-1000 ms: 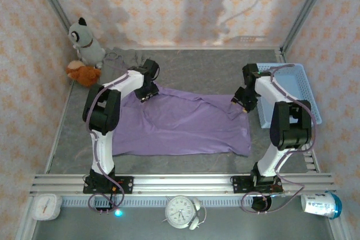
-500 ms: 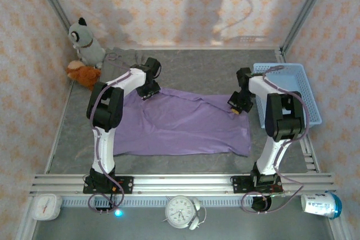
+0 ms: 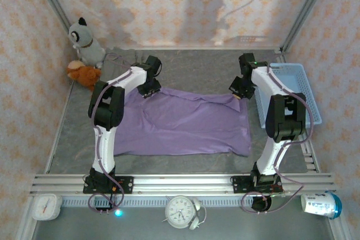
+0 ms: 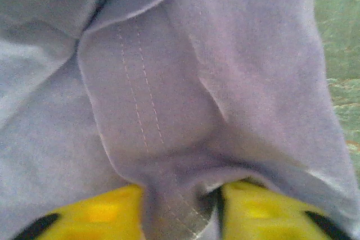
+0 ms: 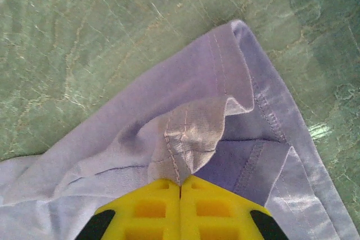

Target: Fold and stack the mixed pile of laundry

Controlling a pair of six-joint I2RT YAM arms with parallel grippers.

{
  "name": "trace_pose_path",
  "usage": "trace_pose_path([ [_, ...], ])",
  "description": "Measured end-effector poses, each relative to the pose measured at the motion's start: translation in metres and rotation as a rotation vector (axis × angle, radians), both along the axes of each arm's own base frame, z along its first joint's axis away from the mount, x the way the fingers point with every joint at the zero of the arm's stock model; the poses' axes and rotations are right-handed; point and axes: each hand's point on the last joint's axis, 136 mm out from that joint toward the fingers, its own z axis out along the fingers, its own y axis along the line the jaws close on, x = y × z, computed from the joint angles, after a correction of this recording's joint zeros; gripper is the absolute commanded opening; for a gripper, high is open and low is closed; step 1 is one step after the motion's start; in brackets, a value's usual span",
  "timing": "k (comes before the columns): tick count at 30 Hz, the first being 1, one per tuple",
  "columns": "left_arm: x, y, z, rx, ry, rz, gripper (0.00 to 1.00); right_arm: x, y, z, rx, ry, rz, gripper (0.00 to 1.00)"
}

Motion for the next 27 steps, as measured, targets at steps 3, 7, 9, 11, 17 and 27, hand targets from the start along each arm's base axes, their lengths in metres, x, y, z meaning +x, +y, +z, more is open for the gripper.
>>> trace_pose_path([
  [3, 0.002, 0.0, -0.001, 0.002, 0.002, -0.004, 0.03, 0.0, 0.0, 0.001, 0.0, 0.0, 0.0, 0.0],
  [7, 0.011, -0.001, 0.012, -0.004, -0.019, -0.007, 0.01, -0.002, -0.001, 0.002, -0.005, 0.009, 0.003, 0.0],
  [9, 0.018, 0.0, 0.023, -0.01, -0.038, -0.009, 0.02, -0.001, -0.003, 0.006, -0.01, 0.007, 0.004, 0.0],
  [11, 0.029, 0.0, 0.041, -0.013, -0.065, -0.024, 0.08, 0.006, -0.007, 0.015, -0.01, -0.015, -0.006, 0.0],
  [17, 0.062, 0.0, 0.103, 0.0, -0.18, -0.099, 0.19, 0.031, -0.02, 0.045, -0.012, -0.096, -0.019, 0.0],
  [27, 0.03, -0.003, 0.059, -0.023, -0.029, -0.15, 0.05, 0.02, -0.019, 0.02, -0.012, -0.023, -0.003, 0.0],
])
